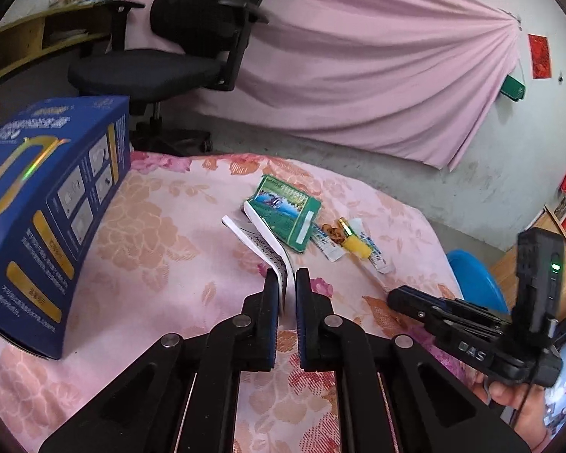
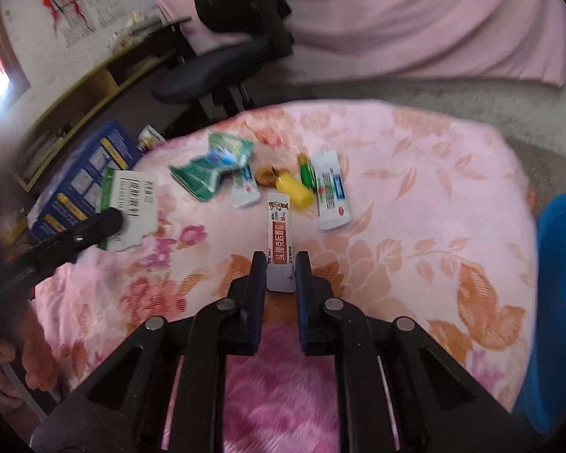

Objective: Collect trash
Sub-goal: 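Grasp the white paper card with the left gripper while the right grasps a toothpaste tube, then carry the card and toothpaste tube over the blue basin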

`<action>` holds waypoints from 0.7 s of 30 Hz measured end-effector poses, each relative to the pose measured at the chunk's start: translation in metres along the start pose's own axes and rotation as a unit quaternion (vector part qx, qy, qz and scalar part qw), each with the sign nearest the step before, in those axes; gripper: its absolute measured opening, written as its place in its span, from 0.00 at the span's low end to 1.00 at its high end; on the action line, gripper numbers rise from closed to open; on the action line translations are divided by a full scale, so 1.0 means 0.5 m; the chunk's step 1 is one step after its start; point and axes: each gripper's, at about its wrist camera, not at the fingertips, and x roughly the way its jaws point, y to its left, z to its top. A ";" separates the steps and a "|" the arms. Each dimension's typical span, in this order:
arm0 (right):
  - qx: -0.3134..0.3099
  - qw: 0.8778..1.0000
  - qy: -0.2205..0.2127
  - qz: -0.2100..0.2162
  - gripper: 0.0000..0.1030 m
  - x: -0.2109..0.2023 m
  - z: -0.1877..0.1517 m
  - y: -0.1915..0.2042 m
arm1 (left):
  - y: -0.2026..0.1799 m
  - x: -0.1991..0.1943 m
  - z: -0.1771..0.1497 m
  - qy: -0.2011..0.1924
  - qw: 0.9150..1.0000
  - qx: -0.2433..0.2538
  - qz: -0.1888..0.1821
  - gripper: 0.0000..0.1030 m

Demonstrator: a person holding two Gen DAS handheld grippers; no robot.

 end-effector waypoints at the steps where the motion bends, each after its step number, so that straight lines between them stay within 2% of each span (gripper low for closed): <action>1: -0.005 1.000 -0.020 -0.004 0.37 -0.019 -0.005 0.007 | -0.004 -0.002 0.001 -0.004 1.000 0.006 -0.002 0.06; 8: -0.039 0.989 -0.133 -0.041 0.37 -0.106 -0.023 0.039 | -0.036 -0.024 -0.006 -0.053 0.997 0.052 -0.016 0.06; 13: -0.055 0.968 -0.233 -0.070 0.37 -0.183 -0.047 0.053 | -0.066 -0.051 -0.010 -0.114 0.990 0.084 -0.025 0.06; 17: -0.058 0.944 -0.310 -0.101 0.37 -0.242 -0.068 0.059 | -0.103 -0.080 -0.019 -0.174 0.976 0.128 -0.028 0.06; 21: -0.050 0.918 -0.372 -0.129 0.37 -0.295 -0.080 0.048 | -0.156 -0.109 -0.027 -0.231 0.956 0.179 -0.038 0.06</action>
